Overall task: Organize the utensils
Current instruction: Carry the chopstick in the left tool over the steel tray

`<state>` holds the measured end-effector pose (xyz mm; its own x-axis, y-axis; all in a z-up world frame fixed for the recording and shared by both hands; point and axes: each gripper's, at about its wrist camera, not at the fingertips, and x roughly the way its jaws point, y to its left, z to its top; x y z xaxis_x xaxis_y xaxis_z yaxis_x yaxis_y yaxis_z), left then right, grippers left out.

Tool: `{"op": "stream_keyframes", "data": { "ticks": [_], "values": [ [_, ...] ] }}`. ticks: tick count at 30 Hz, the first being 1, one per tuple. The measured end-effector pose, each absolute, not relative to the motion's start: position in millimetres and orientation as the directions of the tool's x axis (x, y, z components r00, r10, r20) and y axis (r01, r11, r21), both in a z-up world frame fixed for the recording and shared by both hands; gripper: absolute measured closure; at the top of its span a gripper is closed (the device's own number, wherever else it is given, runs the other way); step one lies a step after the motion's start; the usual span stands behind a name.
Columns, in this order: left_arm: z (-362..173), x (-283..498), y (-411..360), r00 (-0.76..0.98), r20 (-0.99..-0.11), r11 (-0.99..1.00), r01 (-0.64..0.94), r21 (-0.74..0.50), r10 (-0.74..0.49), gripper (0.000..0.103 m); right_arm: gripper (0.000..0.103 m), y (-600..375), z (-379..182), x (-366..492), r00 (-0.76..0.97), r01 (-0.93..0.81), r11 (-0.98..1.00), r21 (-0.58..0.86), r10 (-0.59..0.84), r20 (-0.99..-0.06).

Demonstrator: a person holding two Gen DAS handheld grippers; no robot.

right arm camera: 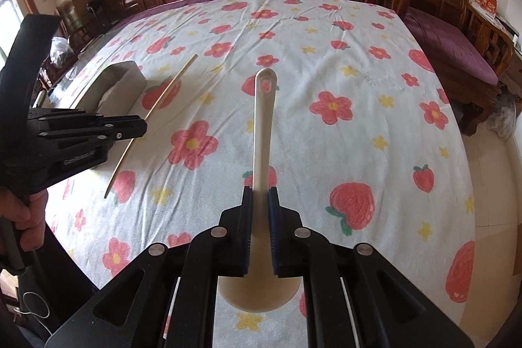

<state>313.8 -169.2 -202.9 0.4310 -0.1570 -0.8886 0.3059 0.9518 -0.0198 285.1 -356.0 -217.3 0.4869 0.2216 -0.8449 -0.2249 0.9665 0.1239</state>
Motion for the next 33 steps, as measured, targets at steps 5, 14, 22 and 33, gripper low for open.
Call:
{"op": "stream_keyframes", "data": {
  "ticks": [5,14,22,33],
  "values": [
    [-186,299,-145,0.473,-0.863,0.950,0.310,-0.027,-0.179,0.099,0.092,-343,-211,281,0.498,-0.258,0.958,0.124,0.242,-0.833],
    [-163,283,-103,0.521,-0.830,0.953,0.302,-0.036,-0.196,0.099,0.092,-312,-201,281,0.520,-0.302,0.948,0.100,0.252,-0.816],
    [-152,280,-52,0.560,-0.809,0.970,0.237,-0.050,-0.179,0.099,0.092,-268,-191,292,0.516,-0.356,0.931,0.086,0.272,-0.812],
    [-160,304,3,0.570,-0.808,0.985,0.159,-0.068,-0.147,0.099,0.092,-195,-181,311,0.499,-0.433,0.898,0.081,0.314,-0.808]
  ]
}}
